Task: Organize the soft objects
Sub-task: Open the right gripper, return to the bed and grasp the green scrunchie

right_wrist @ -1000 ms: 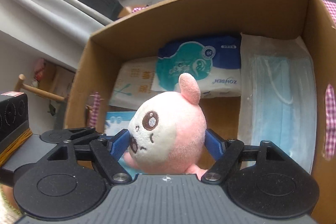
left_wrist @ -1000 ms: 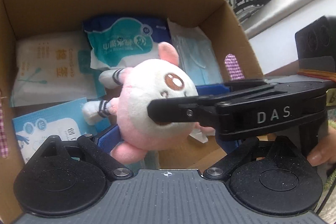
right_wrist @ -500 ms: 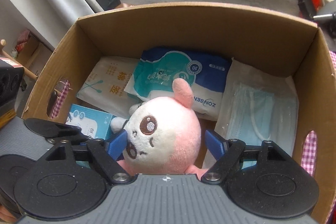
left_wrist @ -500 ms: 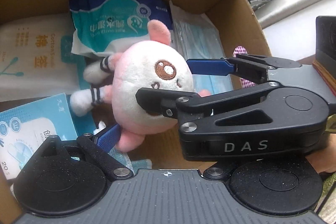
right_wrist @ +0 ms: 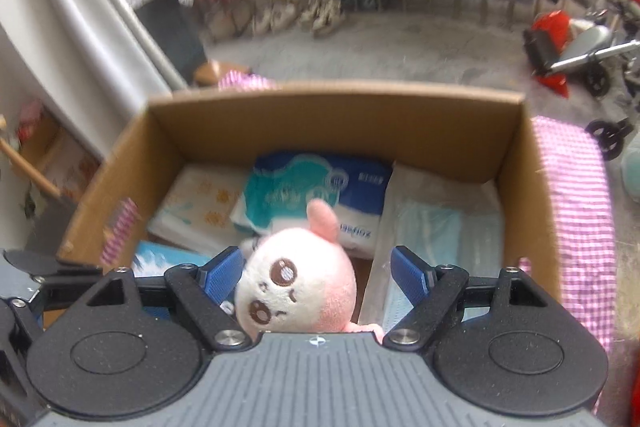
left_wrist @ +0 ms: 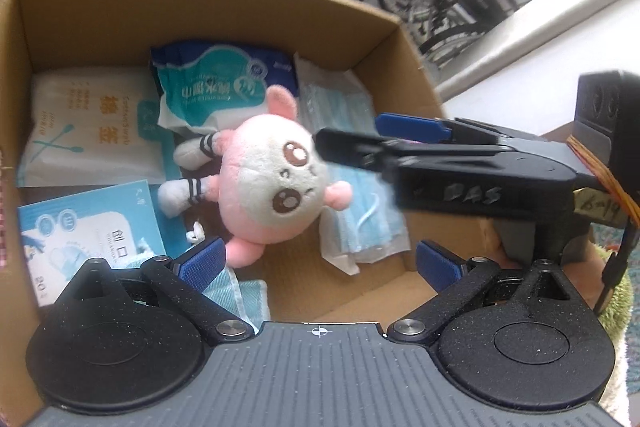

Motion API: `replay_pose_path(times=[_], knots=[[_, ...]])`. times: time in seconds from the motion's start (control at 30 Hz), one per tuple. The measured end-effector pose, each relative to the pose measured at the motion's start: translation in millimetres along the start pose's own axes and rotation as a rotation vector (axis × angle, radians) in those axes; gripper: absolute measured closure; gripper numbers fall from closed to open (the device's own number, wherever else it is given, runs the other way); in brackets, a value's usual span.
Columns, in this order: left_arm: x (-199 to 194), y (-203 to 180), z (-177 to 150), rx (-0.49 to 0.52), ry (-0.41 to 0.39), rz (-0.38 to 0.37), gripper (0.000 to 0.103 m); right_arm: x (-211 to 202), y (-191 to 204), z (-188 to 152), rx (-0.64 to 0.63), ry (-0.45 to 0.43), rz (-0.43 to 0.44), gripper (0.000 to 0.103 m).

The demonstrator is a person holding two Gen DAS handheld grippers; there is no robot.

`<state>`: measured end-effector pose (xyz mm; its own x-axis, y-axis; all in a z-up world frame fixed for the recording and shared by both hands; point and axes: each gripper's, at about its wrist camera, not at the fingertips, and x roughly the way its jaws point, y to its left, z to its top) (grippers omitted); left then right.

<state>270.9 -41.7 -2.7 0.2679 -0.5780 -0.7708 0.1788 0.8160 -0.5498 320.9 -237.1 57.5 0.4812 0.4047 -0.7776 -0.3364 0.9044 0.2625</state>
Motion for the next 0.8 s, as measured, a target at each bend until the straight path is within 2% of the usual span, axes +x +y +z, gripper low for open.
replay_pose_path(times=[0.13,0.23,0.33,0.43,0.53,0.67,0.8], knots=[[-33,-12,-15,0.043,-0.070,-0.025,0.001,-62,-4,-17,0.052,-0.145,0.030,0.020],[-59,-28,-31,0.112,-0.134,-0.031,0.001,-115,-4,-39,0.075,-0.252,0.059,0.020],[-84,-41,-57,0.197,-0.188,-0.036,0.001,-162,-3,-73,0.104,-0.344,0.102,0.019],[-93,-49,-86,0.275,-0.199,-0.045,0.001,-189,-1,-114,0.142,-0.396,0.134,0.019],[-88,-53,-119,0.331,-0.177,-0.049,0.001,-195,2,-155,0.192,-0.408,0.153,0.019],[-61,-57,-156,0.388,-0.135,-0.041,0.001,-176,2,-200,0.290,-0.394,0.154,0.019],[-8,-63,-179,0.451,-0.097,0.051,0.001,-142,-4,-225,0.375,-0.345,0.086,0.019]])
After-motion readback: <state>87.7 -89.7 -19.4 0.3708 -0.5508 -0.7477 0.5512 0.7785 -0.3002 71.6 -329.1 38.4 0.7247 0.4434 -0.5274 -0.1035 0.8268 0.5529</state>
